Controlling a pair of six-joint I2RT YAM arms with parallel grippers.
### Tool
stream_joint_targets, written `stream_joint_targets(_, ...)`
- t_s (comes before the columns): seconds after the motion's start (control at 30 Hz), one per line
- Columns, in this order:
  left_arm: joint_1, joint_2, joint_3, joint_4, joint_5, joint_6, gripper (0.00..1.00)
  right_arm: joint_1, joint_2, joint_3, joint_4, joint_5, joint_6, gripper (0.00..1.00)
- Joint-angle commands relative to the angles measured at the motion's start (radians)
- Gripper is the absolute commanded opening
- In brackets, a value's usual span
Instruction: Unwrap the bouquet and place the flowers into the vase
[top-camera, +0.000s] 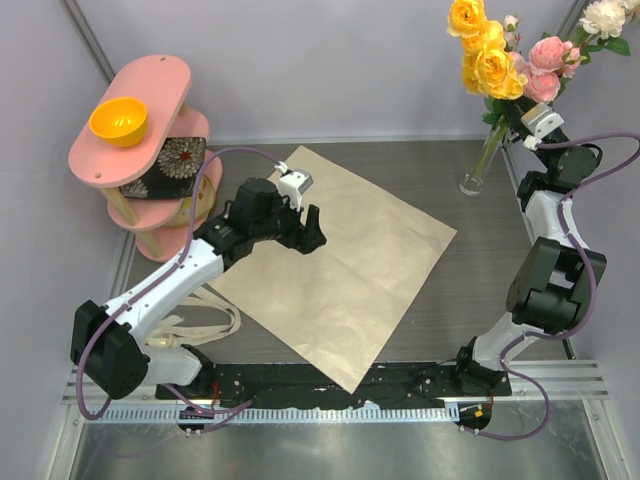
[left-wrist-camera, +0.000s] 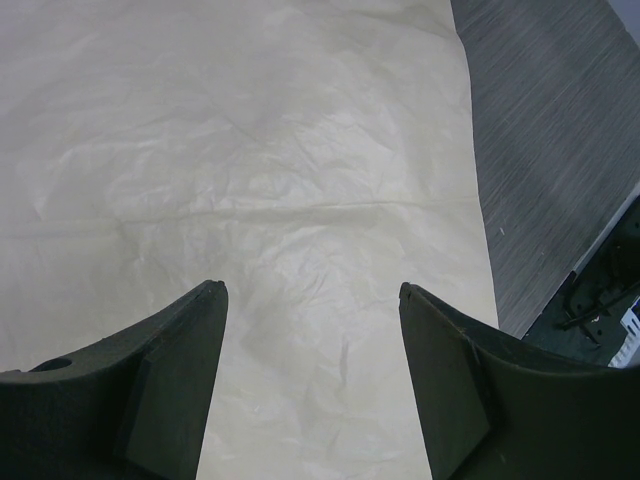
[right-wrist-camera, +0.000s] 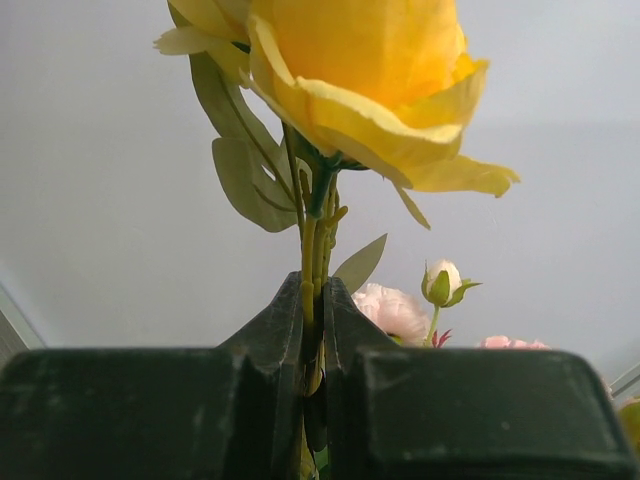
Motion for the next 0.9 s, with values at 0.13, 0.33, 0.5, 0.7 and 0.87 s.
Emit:
stream_joint_targets(0.13,0.010,0.004,0.010,0.058,0.020,-0.009,0.73,-0.009,0.019,0.062,0.028,0.002,-0.001,0.01)
stream_joint_targets(0.33,0.013,0.007,0.007,0.058,0.025,-0.009,0.73,-0.011,0.048,0.073,0.027,0.008,0.005,0.01)
stream_joint_targets(0.5,0.015,0.010,0.007,0.060,0.028,-0.013,0.73,-0.013,0.073,0.087,0.030,0.014,0.015,0.01)
stream_joint_targets(0.7,0.016,0.010,0.008,0.061,0.030,-0.014,0.73,-0.016,0.096,0.111,0.017,0.025,0.045,0.01)
stream_joint_targets(0.87,0.018,0.010,0.007,0.063,0.030,-0.017,0.73,-0.019,0.108,0.119,0.001,0.048,0.074,0.01)
